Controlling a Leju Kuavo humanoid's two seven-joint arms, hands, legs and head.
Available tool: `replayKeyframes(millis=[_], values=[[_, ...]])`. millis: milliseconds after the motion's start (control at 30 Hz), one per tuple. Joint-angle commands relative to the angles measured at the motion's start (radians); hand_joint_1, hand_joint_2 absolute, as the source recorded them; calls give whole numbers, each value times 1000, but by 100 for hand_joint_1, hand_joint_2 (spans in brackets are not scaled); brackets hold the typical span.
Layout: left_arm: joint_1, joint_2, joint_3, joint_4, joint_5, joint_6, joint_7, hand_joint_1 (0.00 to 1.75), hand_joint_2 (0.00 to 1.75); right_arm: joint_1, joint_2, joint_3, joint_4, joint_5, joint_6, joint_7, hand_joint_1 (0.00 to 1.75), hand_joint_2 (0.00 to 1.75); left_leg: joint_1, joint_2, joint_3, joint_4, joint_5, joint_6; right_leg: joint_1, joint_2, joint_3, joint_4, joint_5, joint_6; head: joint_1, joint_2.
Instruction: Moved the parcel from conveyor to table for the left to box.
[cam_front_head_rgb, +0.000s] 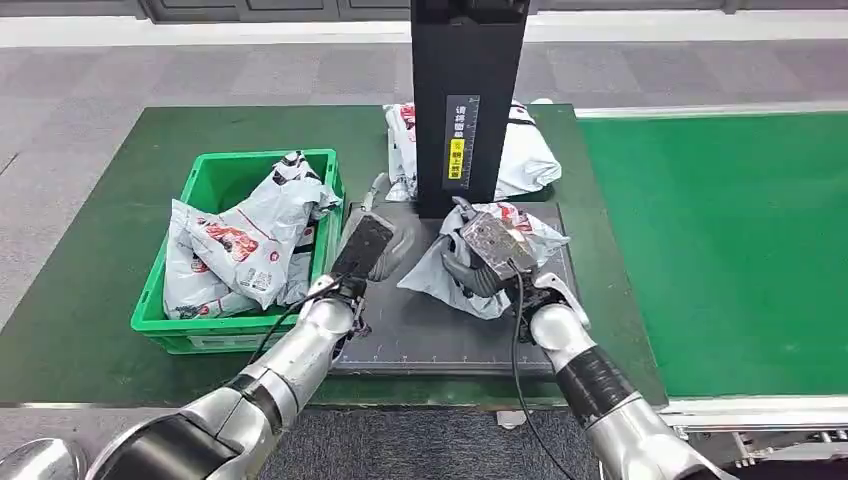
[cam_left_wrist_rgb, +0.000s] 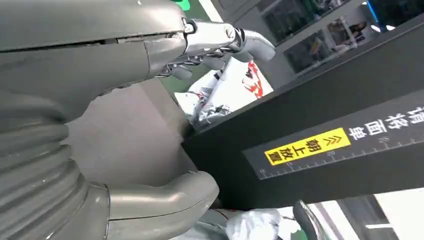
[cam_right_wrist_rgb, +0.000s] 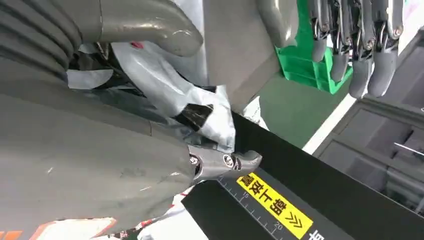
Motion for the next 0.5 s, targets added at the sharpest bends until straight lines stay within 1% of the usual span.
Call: replayKeyframes(millis=[33,67,167,233,300,333,367,400,433,467,500], values=[[-59,24,-85,99,-69,8,64,0,175,-33,0,-21,76,-45,32,-59,0,0,0,3,2,0,-1,0,1,-2,2,0,0,0,0,0],[-58,24,-89,99,-77,10,66,0,175,-32,-1,-28,75,-50,33,-71,0,0,0,3,2,0,-1,0,1,-2,2,0,0,0,0,0],[-65,20,-120,108,-127,12,86,0,175,-10,-5,-59,47,-116,101,-190,0,0,0,2,2,0,0,0,1,-4,2,-1,-1,0,0,0],[-70,14,-142,117,-161,11,113,0,175,16,-2,-72,48,-118,67,-240,0,0,0,1,1,0,0,0,1,-3,1,0,0,0,0,0],[-73,9,-168,127,-208,19,146,0,175,41,0,-114,32,-169,53,-278,0,0,0,1,2,-1,0,0,1,-5,2,-1,-1,0,0,0],[-73,6,-185,132,-233,20,162,0,175,55,0,-150,7,-212,51,-279,0,0,0,1,3,-1,-1,1,1,-6,3,-1,-1,-1,0,0],[-71,3,-194,134,-245,20,169,0,175,54,-6,-169,8,-233,56,-279,0,0,0,-1,2,0,0,1,1,-6,2,-1,-1,0,0,0],[-67,-1,-196,136,-250,16,177,0,175,48,-11,-196,18,-263,66,-270,0,0,0,0,3,-1,-1,1,1,-7,3,-1,-2,0,0,0],[-67,-5,-202,139,-261,19,186,0,175,37,-16,-214,35,-280,75,-275,0,0,0,0,1,0,0,1,1,-5,2,-1,-1,0,0,0],[-66,-10,-205,139,-267,23,189,0,175,32,-20,-231,41,-286,68,-279,0,0,0,0,3,-1,-1,1,1,-7,3,-1,-2,0,0,0],[-70,-20,-219,148,-288,17,207,0,175,30,-18,-272,45,-292,38,-279,0,0,0,0,2,0,0,1,1,-6,2,-1,-1,0,0,0]])
